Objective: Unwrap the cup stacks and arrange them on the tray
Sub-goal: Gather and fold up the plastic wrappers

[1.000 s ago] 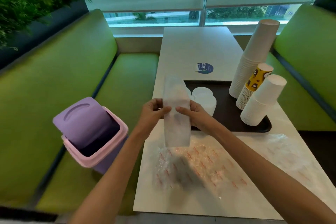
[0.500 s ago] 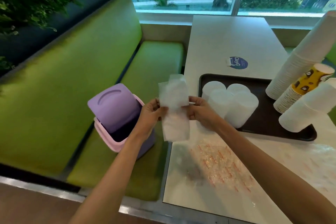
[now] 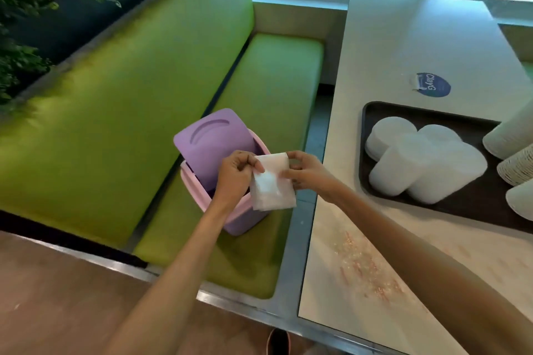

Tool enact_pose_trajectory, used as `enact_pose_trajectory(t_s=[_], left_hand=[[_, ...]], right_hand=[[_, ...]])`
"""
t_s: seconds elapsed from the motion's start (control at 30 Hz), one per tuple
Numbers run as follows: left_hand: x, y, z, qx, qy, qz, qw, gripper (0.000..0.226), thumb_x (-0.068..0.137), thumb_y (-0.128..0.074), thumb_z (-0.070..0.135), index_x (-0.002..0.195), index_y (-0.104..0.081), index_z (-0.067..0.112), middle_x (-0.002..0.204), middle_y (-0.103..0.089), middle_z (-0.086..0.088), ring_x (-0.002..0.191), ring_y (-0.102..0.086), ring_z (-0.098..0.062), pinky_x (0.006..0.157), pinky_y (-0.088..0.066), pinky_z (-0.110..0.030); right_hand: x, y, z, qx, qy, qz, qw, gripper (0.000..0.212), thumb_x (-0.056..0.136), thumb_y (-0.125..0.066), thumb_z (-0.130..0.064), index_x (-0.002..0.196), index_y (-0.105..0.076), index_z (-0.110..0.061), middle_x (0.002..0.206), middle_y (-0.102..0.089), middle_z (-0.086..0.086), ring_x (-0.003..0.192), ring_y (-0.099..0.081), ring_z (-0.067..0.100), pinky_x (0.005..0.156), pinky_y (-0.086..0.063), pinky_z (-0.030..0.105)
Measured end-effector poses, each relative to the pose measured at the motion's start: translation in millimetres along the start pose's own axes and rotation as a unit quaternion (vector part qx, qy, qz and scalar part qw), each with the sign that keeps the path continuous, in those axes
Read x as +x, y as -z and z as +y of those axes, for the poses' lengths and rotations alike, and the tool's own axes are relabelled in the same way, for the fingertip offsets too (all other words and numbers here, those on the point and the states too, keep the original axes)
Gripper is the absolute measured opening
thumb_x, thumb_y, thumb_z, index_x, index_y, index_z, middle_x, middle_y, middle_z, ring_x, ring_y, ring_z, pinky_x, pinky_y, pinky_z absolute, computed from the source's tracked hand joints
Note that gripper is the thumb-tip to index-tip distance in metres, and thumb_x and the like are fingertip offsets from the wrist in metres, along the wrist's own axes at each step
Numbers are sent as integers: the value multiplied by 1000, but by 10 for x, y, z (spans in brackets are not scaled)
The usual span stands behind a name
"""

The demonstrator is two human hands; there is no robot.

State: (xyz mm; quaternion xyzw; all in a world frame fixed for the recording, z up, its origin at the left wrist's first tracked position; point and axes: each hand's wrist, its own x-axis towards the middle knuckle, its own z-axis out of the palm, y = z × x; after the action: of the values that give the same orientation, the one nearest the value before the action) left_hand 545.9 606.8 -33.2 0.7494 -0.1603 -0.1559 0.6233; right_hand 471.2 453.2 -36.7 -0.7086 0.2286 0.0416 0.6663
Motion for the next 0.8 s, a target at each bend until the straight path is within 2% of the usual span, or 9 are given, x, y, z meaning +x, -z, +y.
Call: enact_pose_trajectory(t_s=[0.1, 0.2, 0.27, 0.3, 0.4, 0.47, 0.57, 0.67, 0.8], left_hand=[[92, 196, -123, -25, 34, 22, 999, 35, 87, -36, -11, 75, -55, 15, 81, -57, 1, 75, -51, -13, 71, -44, -27], [148, 367, -155, -23, 45, 13, 999, 17, 94, -55, 13, 106, -49, 23, 95, -61, 3, 84, -57, -14, 71, -48, -21], [204, 448, -202, 60, 12, -3, 998, 44, 84, -72, 24, 118, -44, 30, 96, -62, 7, 85, -60, -5, 73, -49, -15], [216, 454, -215, 98, -1, -2, 995, 47, 80, -75, 21, 116, -47, 31, 93, -63, 7, 84, -60, -5, 74, -51, -18], [281, 480, -337, 203, -7, 36, 979, 17, 79, -66, 8, 86, -61, 22, 78, -64, 5, 74, -59, -13, 73, -51, -37], [328, 463, -448, 268, -4, 27, 963, 13, 79, -61, 4, 77, -59, 18, 73, -64, 1, 71, -59, -20, 65, -47, -38], [388, 415, -635, 375, 7, -23, 927, 10, 82, -56, 3, 88, -56, 11, 82, -67, -9, 80, -61, -33, 62, -41, -37], [428, 349, -811, 456, 36, -58, 887, 17, 86, -50, 5, 102, -50, 9, 95, -67, -17, 88, -61, -39, 64, -39, -40], [533, 240, -940, 534, 44, -104, 838, 27, 89, -48, 4, 115, -47, 6, 110, -64, -19, 102, -59, -41, 68, -37, -40]], right_hand=[[184, -151, 18, -61, 61, 19, 996, 27, 85, -61, 8, 109, -59, -4, 99, -66, 26, 84, -63, 23, 77, -57, 42], [369, -299, -26, -134, 119, 65, 982, 15, 82, -66, 3, 83, -62, -12, 82, -65, 11, 77, -59, 22, 78, -53, 43], [502, -403, -58, -145, 147, 73, 976, 11, 81, -66, 2, 82, -64, -9, 79, -67, 11, 74, -62, 24, 77, -53, 42], [550, -437, -70, -151, 162, 76, 972, 11, 80, -65, 4, 84, -65, -6, 79, -68, 12, 73, -63, 24, 76, -53, 41], [692, -565, -71, -217, 203, 67, 952, 17, 76, -61, 5, 82, -67, -9, 72, -64, -7, 62, -56, 6, 67, -48, 32], [757, -611, -32, -287, 219, 60, 930, 17, 77, -59, 2, 84, -68, -11, 71, -60, -10, 60, -52, 8, 62, -42, 29], [911, -662, 127, -393, 187, 39, 899, 17, 79, -56, -4, 89, -66, -13, 84, -68, 1, 78, -60, 25, 64, -42, 31], [1049, -721, 308, -457, 133, 12, 880, 20, 82, -54, -9, 95, -66, -18, 95, -70, 4, 90, -62, 28, 71, -49, 37], [1232, -794, 425, -524, 82, -32, 847, 24, 85, -54, -11, 107, -63, -12, 107, -68, 9, 100, -62, 32, 77, -46, 36]])
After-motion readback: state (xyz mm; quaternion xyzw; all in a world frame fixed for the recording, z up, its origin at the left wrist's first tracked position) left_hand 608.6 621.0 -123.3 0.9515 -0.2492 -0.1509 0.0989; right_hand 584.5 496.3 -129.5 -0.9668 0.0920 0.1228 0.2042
